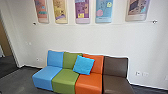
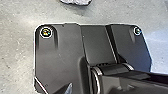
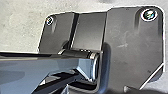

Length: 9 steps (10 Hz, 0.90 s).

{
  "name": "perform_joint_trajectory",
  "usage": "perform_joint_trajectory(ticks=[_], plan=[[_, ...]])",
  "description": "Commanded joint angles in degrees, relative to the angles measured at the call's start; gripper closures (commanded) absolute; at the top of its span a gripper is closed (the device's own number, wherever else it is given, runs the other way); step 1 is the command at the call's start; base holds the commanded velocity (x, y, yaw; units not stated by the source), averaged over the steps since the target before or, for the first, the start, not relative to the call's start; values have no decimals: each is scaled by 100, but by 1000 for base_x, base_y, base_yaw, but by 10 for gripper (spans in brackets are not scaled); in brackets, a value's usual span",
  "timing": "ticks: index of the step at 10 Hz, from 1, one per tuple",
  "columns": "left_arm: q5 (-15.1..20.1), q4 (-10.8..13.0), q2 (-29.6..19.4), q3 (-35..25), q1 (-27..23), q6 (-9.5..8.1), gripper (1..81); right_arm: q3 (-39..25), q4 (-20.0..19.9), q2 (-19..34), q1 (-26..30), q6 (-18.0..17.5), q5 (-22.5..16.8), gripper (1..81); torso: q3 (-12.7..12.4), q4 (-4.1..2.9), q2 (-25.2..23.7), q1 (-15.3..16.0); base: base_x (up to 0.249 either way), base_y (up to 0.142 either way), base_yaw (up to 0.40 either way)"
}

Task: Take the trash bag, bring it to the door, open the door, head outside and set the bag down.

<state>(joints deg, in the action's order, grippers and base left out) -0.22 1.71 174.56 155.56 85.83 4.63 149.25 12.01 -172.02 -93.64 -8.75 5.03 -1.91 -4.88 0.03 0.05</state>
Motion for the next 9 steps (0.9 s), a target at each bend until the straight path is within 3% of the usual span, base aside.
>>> perform_joint_trajectory(ticks=[1, 6, 9], plan=[[294, 14, -17, -26, -291, 20, 10, -47, 65, -37, 173, 67, -257, 10, 0, 0, -3, 0, 0, 0, 0], [312, -21, -122, -70, -291, -6, 10, -275, 47, 43, 191, 49, -398, 10, 0, 0, -3, -5, 0, 0, 0], [294, -21, -720, -922, -291, -6, 10, -1189, 47, 570, 174, 23, -416, 10, 0, 0, -3, -5, 0, 0, 0]])
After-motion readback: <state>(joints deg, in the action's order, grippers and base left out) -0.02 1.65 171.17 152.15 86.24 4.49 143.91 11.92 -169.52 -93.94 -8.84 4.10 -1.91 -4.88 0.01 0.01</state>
